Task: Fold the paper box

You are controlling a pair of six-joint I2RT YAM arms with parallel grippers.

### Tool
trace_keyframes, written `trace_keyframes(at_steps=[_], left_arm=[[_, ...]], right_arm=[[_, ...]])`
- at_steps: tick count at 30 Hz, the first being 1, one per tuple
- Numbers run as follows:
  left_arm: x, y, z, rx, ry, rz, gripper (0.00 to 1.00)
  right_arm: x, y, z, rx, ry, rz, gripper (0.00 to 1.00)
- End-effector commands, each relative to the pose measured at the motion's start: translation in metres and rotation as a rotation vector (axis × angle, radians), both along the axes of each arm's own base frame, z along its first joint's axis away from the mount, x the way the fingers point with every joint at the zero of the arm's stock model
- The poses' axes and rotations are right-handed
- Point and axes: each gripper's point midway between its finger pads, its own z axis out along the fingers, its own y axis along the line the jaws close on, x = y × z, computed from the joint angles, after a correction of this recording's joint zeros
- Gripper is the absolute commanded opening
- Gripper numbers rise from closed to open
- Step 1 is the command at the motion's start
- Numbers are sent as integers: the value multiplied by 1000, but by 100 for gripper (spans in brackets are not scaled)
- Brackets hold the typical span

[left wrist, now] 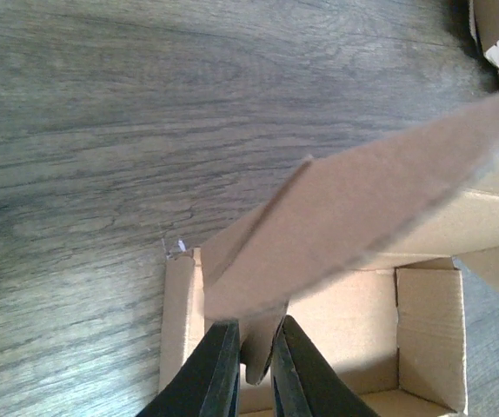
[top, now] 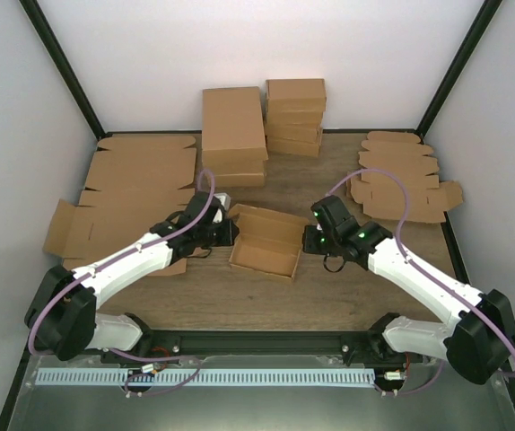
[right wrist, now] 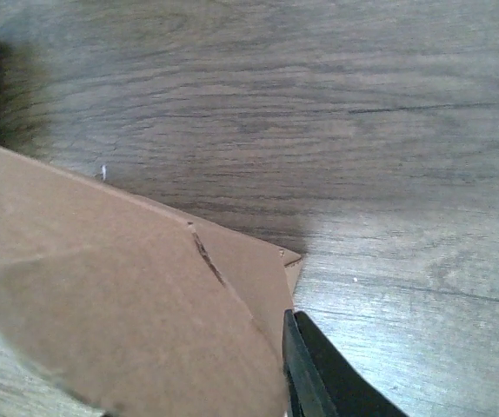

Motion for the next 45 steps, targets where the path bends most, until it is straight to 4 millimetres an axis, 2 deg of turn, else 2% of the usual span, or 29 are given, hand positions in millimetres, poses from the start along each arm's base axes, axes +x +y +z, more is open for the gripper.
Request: trace_keyframes(at_steps=[1,3,10,16,24,34,42,45], left_arm=[[-3,-11,6,-14,-2,-28,13],[-5,-14,6,-21,2,-30,13],[-12,-25,12,-21,-38,10,13],[-16,-23,6,-44,-50,39,13],[-19,-22,-11,-5,-24,34,13],[-22,-21,-23,21,4,18,12],[-26,-15,-29,55,17,12,12],[-26,-15,-23,69,11,1,18]], right_arm=[[3,13,17,80,-46,18,18],[5,18,18,98,-44,20,14],[9,21,11,113,-23,-22,14],[6,21,5,155,-49,-78,14],[7,15,-20,103,-36,-100,13],[10,18,-28,81,-24,-95,6],[12,8,-36,12,-31,-107,5],[15,8,-32,-7,-52,-89,4]])
